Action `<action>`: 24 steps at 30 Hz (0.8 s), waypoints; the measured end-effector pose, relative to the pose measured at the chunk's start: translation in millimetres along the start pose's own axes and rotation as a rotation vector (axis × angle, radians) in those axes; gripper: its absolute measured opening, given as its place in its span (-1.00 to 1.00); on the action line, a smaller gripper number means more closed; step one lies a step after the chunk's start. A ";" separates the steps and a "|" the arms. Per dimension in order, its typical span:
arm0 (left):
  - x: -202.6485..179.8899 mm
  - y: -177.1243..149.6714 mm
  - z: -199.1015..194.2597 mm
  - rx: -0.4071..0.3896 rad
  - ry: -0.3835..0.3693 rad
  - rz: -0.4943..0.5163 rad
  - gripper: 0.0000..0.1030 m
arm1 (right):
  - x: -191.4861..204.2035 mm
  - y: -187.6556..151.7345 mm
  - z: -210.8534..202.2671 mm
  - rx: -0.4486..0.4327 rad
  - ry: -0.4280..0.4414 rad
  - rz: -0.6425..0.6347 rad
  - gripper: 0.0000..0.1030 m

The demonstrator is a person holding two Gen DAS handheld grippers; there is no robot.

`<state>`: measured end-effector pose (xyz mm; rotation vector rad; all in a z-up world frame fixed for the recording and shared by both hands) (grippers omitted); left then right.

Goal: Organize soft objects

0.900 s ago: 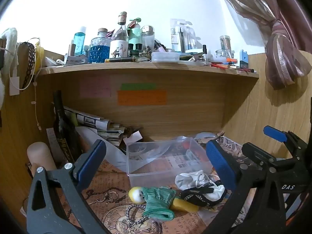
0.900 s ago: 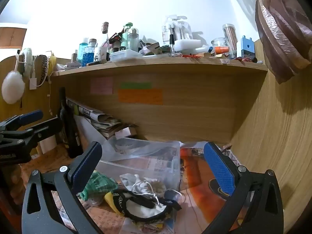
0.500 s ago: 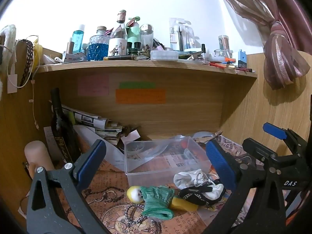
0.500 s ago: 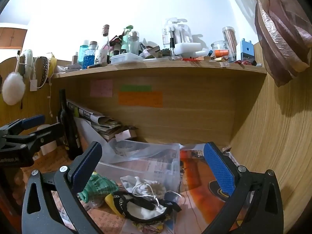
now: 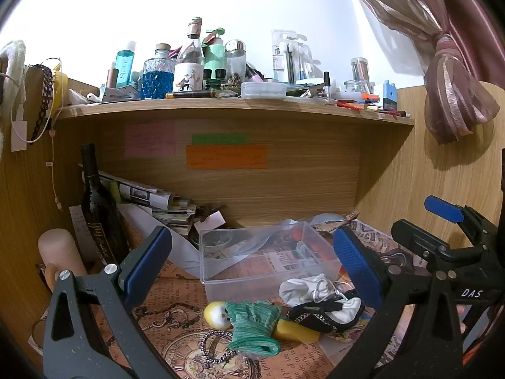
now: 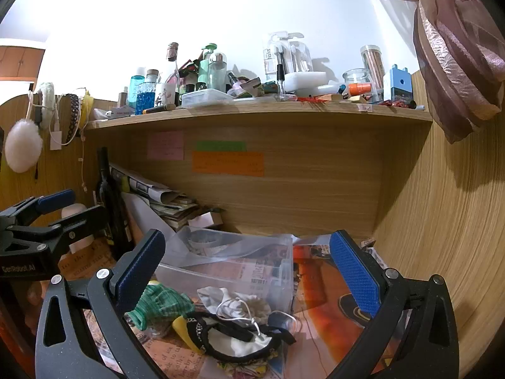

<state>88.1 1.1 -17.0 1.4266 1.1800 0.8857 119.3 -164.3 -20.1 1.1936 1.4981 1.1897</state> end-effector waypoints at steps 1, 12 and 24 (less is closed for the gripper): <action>-0.3 -0.2 0.0 -0.001 0.001 0.001 1.00 | -0.3 0.4 0.1 0.000 0.001 0.001 1.00; -0.6 -1.9 0.8 -0.001 0.002 -0.006 1.00 | 0.5 1.2 0.2 -0.001 0.004 0.003 1.00; 0.5 -3.4 0.4 -0.002 0.003 -0.005 1.00 | 1.9 0.6 0.2 0.000 0.005 0.001 1.00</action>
Point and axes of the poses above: each gripper's, at about its wrist camera, not at the fingertips, and z roughly the way its jaws point, x to its left, y to its top, the point moved 9 cm from there along z, roughly the way its jaws point, and after that the axes turned 13 degrees about -y, right-handed, at the moved point
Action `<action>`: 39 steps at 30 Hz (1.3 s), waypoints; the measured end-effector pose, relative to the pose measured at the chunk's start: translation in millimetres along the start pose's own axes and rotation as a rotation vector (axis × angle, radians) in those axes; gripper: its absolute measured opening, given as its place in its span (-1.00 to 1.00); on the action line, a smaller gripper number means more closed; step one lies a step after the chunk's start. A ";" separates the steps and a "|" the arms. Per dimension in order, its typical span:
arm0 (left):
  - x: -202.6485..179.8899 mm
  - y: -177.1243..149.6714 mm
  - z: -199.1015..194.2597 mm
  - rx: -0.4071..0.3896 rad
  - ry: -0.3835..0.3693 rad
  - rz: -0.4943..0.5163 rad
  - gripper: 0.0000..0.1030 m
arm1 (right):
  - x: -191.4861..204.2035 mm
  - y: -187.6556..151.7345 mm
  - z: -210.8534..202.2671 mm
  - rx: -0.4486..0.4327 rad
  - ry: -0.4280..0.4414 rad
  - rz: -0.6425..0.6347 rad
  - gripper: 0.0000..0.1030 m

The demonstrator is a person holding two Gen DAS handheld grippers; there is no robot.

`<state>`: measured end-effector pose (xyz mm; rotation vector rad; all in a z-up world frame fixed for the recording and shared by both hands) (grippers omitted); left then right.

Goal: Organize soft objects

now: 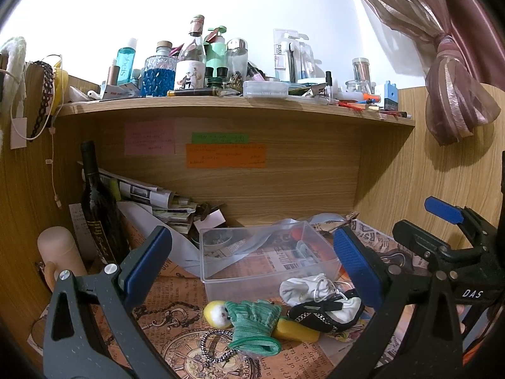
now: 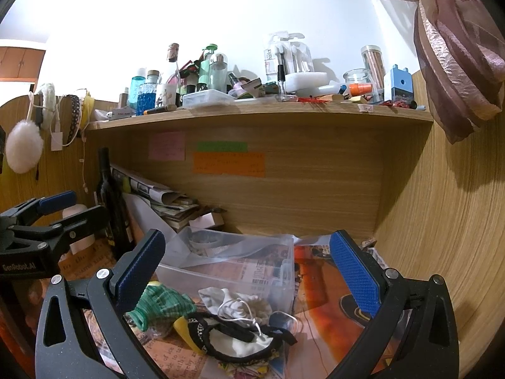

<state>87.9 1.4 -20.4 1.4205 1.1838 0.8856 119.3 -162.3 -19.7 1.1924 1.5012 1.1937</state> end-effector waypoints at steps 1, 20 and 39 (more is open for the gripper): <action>0.0 0.0 0.0 0.000 0.000 0.000 1.00 | -0.5 0.0 -0.3 -0.002 -0.002 0.001 1.00; -2.3 -1.6 2.0 0.002 -0.003 0.001 1.00 | -1.3 0.0 -0.5 -0.001 0.000 0.002 1.00; 1.4 -8.0 9.7 0.028 -0.009 -0.011 1.00 | -0.4 -3.3 4.8 0.019 0.009 0.005 1.00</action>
Point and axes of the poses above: each gripper's, at about its wrist camera, not at the fingertips, and z roughly the way its jaws point, x to its left, y to its top, the point moved 9 cm from there along z, roughly the way its jaws point, and after that the axes turned 13 degrees about -y, right-handed, at the moved point
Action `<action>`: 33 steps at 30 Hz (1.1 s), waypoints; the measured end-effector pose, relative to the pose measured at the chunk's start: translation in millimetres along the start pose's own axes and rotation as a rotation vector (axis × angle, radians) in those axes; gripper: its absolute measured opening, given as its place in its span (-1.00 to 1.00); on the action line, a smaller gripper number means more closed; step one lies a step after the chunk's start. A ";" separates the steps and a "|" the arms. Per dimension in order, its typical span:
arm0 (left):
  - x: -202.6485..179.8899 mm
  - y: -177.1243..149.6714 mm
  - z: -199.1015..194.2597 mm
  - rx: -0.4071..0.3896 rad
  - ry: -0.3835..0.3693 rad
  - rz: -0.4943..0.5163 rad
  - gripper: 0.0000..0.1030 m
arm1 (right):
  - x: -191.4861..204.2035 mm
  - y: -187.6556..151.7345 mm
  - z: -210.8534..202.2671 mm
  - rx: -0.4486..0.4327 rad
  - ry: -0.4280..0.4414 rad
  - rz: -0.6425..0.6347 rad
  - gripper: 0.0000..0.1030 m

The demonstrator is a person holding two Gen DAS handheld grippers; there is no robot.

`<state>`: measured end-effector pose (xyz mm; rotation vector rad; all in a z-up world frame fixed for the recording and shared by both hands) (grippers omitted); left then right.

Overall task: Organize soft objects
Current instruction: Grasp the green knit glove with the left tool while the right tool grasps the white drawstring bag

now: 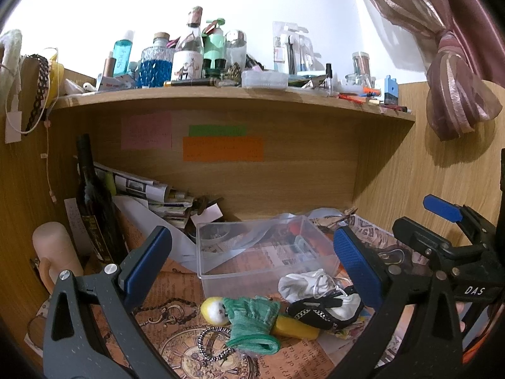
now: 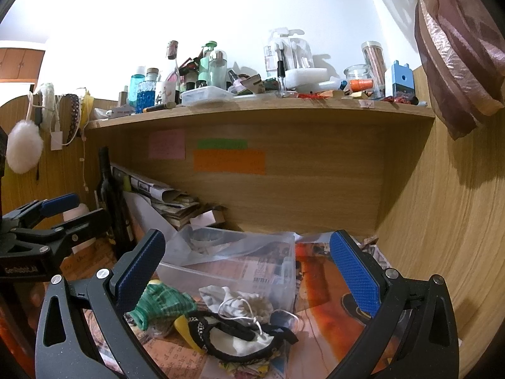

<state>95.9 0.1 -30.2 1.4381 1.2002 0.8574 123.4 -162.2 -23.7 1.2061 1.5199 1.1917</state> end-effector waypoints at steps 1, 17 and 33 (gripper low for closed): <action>2.1 -2.2 2.0 0.008 -0.001 -0.005 1.00 | -0.2 -1.2 1.2 0.004 0.000 0.000 1.00; 57.8 -94.2 67.0 0.322 -0.025 -0.169 1.00 | -11.9 -75.9 67.1 0.298 0.012 -0.041 1.00; 35.1 -142.8 99.8 0.490 -0.154 -0.230 0.04 | -7.8 -123.7 90.8 0.486 0.074 -0.011 0.62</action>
Point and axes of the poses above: each gripper's, at about its wrist camera, not at the fingertips, and z roughly the way its jaws point, x to its left, y to its top, the point moved 9 cm from there along z, roughly the way its jaws point, and after that the axes turned 13 degrees about -y, right-handed, at the moved point
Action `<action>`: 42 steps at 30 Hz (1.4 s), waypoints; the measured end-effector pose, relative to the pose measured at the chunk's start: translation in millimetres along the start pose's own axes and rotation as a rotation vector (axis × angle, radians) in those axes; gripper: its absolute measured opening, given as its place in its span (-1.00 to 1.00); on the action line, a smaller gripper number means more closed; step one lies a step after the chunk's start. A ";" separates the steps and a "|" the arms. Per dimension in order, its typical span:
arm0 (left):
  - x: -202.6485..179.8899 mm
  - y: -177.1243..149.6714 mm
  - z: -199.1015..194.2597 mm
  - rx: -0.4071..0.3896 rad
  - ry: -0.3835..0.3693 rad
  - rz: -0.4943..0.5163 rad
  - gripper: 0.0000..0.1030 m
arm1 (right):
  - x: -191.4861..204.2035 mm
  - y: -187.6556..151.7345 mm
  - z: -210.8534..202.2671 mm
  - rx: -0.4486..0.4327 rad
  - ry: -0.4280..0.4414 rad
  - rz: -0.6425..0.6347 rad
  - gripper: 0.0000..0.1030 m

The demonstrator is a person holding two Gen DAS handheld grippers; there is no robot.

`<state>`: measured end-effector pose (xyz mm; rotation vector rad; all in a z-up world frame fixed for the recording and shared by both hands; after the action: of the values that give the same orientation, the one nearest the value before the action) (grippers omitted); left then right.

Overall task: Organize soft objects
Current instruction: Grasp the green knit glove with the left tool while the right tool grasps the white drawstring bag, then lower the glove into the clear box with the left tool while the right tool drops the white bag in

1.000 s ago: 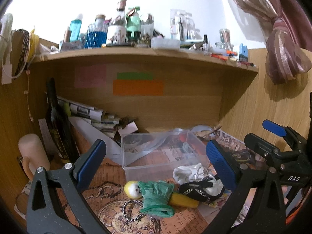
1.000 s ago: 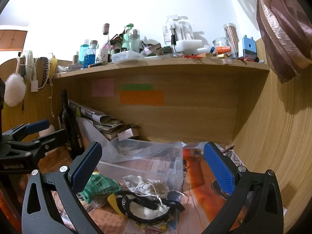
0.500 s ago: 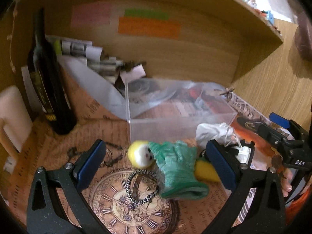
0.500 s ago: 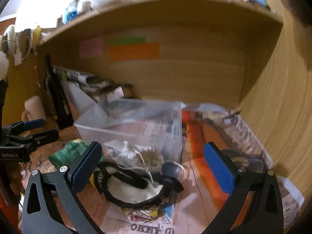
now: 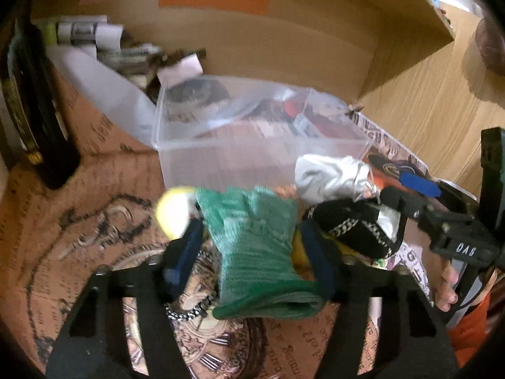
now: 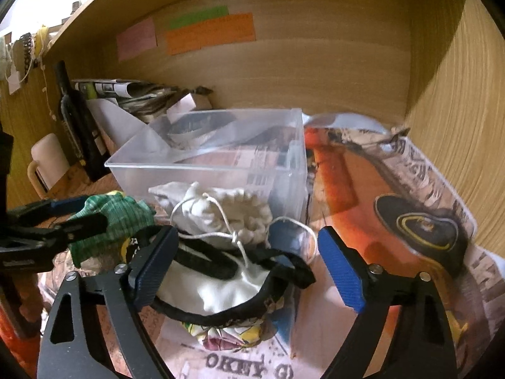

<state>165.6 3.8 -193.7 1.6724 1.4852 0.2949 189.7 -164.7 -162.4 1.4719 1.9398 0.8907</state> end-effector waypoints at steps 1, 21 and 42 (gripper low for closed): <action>1.5 -2.1 3.4 0.010 -0.009 -0.011 -0.06 | 0.4 1.4 1.0 0.002 0.007 0.003 0.61; -15.6 25.3 -29.7 -0.111 -0.018 0.048 -0.51 | 39.4 9.2 47.4 0.095 0.065 -0.115 -0.50; -21.8 108.4 -53.1 -0.253 0.033 0.103 -0.51 | 5.7 96.0 -38.7 -0.250 -0.022 -0.079 -0.71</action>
<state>199.7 15.4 -76.4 1.5475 1.3269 0.5451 217.5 -148.5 -63.8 1.2466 1.7846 1.0348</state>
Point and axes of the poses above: each gripper's, at about its wrist camera, not at the fingertips, and z roughly the way its jaws point, x to its left, y to its top, the point moved 9 cm from there along z, roughly the way its jaws point, and after that the axes turned 13 degrees about -y, right-handed, at the moved point
